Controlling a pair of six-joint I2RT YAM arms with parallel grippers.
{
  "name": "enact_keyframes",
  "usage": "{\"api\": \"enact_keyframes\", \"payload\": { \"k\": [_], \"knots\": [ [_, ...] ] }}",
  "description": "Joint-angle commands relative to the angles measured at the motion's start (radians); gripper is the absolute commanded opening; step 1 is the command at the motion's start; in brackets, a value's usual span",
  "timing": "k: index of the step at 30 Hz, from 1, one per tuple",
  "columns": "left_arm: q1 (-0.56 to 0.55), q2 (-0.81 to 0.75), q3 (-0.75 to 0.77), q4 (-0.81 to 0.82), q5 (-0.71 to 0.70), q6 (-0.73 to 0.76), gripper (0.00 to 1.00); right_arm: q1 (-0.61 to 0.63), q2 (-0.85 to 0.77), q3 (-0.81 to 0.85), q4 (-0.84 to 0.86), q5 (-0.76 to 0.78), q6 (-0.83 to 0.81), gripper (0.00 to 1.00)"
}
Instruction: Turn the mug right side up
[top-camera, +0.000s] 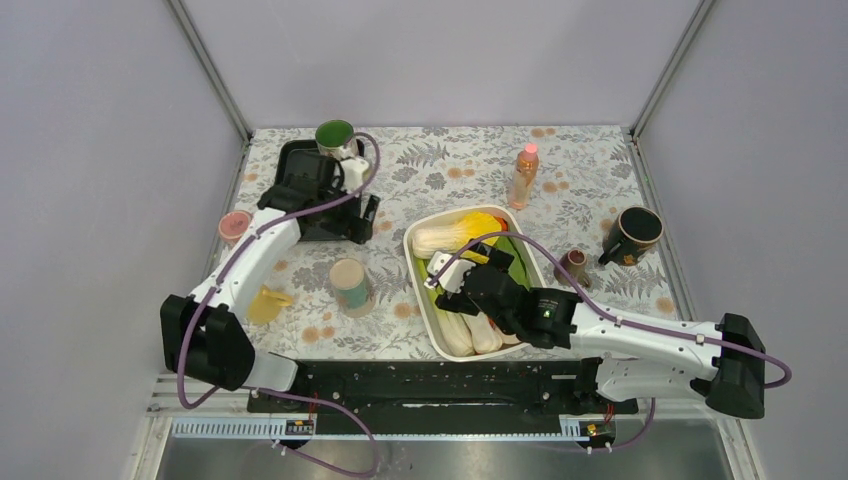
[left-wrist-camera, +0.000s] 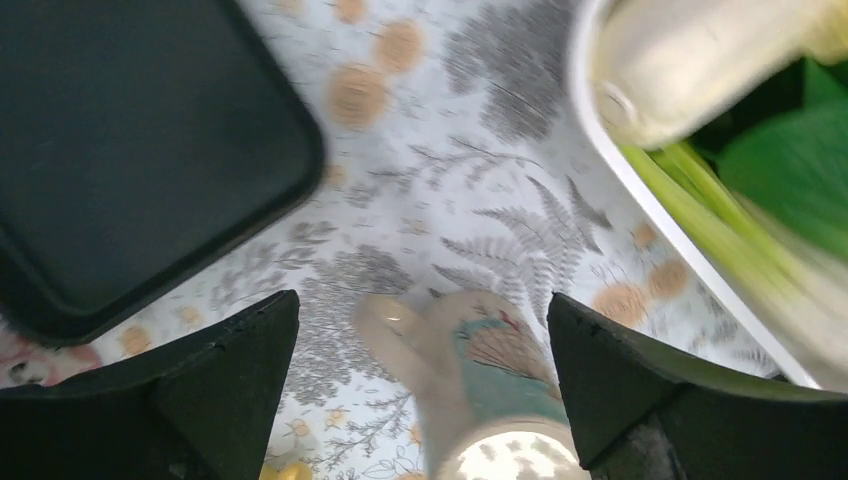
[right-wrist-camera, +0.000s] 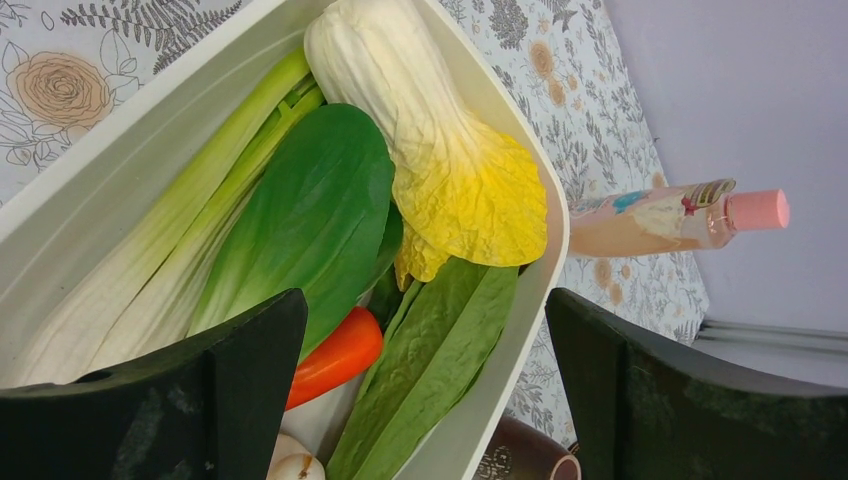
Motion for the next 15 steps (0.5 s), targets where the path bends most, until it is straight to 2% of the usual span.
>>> {"api": "enact_keyframes", "payload": {
  "k": [1,5,9,15],
  "knots": [
    [0.123,0.004,0.091,0.028,-0.035,-0.124,0.98,-0.024,0.009,0.023,0.027,0.037,0.079,0.99],
    [0.197,0.043,0.057,-0.027,0.02,-0.167,0.98,-0.05,0.041,0.038,0.027,0.044,0.123,0.99],
    [0.265,0.079,0.011,-0.028,0.068,-0.309,0.95,-0.053,0.08,0.055,0.023,0.044,0.144,0.99],
    [0.27,0.056,-0.071,0.003,-0.004,-0.537,0.95,-0.053,0.086,0.039,0.022,0.03,0.17,0.99]
  ]
}}
